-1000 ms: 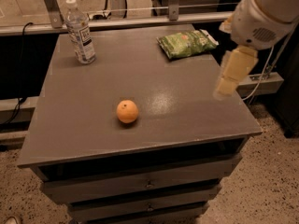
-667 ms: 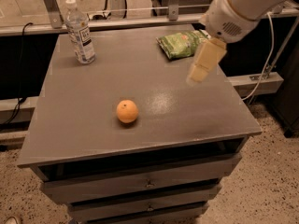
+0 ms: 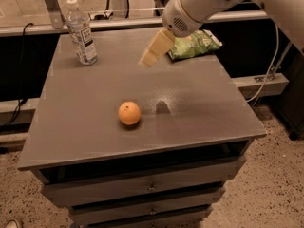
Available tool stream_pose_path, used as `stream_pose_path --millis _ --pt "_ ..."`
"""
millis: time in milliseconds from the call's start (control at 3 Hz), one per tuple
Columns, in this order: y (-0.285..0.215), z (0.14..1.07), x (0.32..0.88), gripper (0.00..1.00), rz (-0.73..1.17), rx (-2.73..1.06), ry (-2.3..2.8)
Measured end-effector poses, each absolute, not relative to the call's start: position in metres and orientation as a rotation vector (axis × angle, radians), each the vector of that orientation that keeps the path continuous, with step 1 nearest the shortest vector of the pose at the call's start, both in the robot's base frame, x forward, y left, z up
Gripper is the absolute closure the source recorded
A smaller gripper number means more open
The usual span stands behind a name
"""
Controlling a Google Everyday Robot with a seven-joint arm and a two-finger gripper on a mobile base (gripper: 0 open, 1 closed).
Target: Pick blue plastic bottle
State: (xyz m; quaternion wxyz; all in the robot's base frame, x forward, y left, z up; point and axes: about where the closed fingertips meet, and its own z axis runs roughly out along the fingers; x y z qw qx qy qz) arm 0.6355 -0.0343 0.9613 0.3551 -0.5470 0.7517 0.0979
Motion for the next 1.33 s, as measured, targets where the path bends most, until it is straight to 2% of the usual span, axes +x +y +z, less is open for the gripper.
stream_pose_path --millis 333,667,1333 --pt "0.015 0.951 0.675 0.00 0.392 -1.322 1.888" --pt "0.015 0.951 0.675 0.00 0.392 -1.322 1.888" --pt "0.081 0.935 0.707 0.00 0.503 -1.325 1.766"
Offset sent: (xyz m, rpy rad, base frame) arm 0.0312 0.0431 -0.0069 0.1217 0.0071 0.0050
